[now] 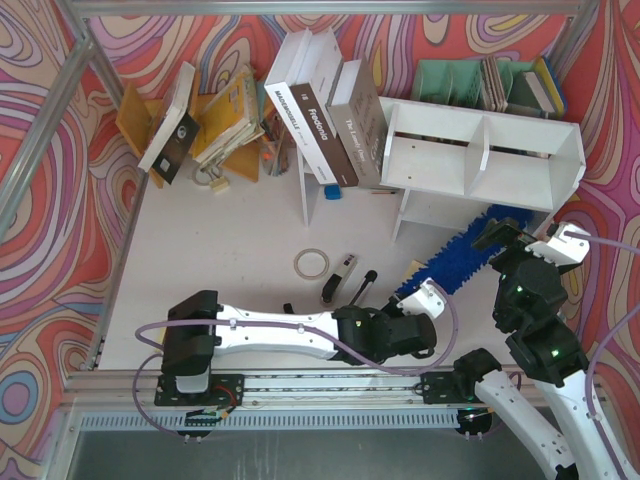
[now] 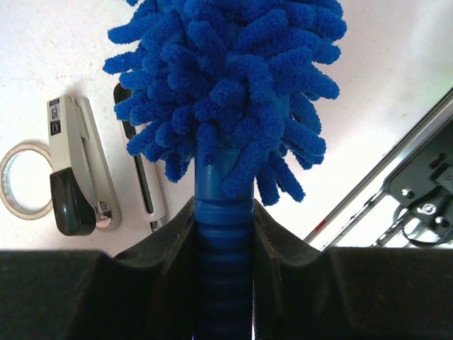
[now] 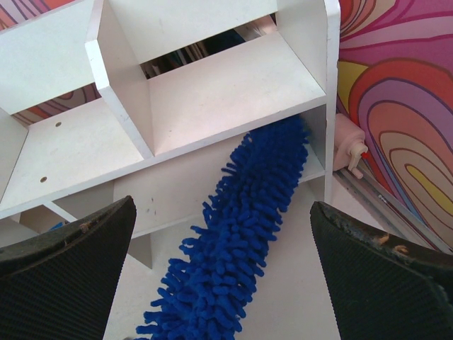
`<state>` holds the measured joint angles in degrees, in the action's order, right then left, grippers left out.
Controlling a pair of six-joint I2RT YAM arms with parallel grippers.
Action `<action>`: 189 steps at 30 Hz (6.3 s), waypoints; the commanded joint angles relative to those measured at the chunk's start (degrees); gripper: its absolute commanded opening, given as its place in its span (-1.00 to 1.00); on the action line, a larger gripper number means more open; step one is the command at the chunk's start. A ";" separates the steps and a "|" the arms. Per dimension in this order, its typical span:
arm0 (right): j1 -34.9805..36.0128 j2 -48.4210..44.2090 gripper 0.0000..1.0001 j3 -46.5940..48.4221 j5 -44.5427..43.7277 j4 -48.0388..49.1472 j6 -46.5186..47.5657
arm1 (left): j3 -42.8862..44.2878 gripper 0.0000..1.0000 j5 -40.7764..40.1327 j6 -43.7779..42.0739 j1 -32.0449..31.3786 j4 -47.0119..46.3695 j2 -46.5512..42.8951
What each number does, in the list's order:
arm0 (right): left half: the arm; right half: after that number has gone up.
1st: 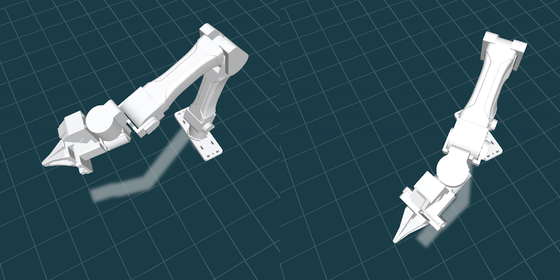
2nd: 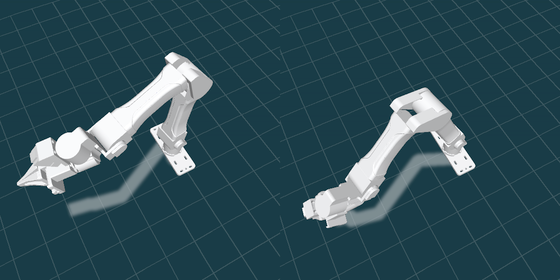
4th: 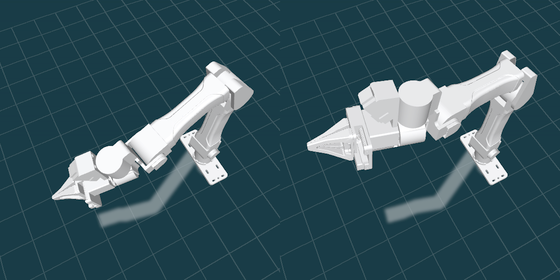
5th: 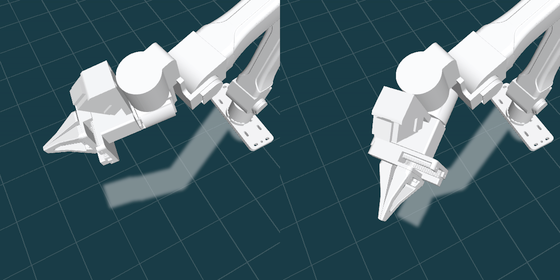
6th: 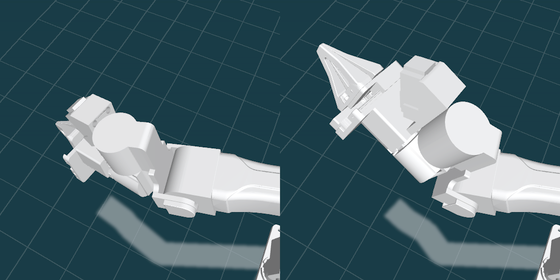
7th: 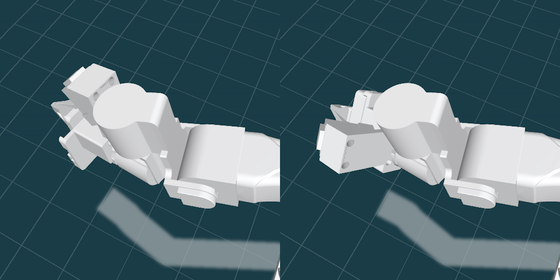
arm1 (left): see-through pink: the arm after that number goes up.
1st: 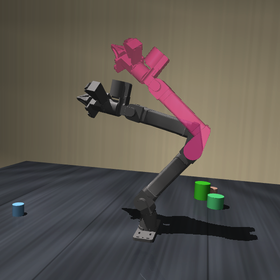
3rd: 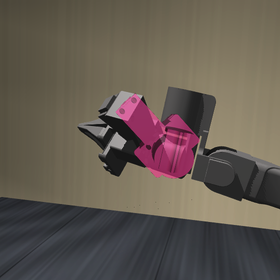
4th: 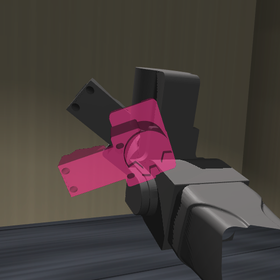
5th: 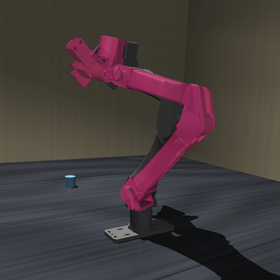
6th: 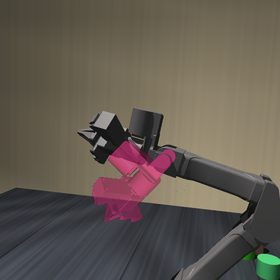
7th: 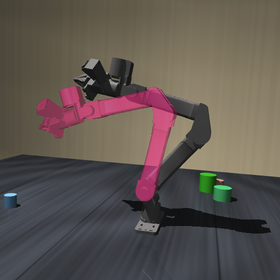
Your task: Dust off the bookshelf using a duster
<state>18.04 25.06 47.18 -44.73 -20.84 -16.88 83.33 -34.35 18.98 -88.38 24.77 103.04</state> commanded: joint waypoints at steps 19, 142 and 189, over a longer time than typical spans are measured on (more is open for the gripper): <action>-0.05 -0.80 0.97 -0.68 0.08 1.63 0.85 | -0.77 -1.00 -1.27 1.23 1.26 -4.42 -6.02; -0.08 -0.45 0.98 -0.68 0.96 1.42 0.54 | -4.71 -1.00 -0.50 5.58 -1.92 2.13 -3.35; -0.03 0.21 0.97 -0.74 1.48 1.96 0.86 | -16.41 -1.00 11.74 -8.95 4.53 -11.27 -4.97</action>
<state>18.02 24.88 46.85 -43.40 -20.82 -16.88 68.73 -20.62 5.87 -84.31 14.81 99.24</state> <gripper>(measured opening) 0.987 0.343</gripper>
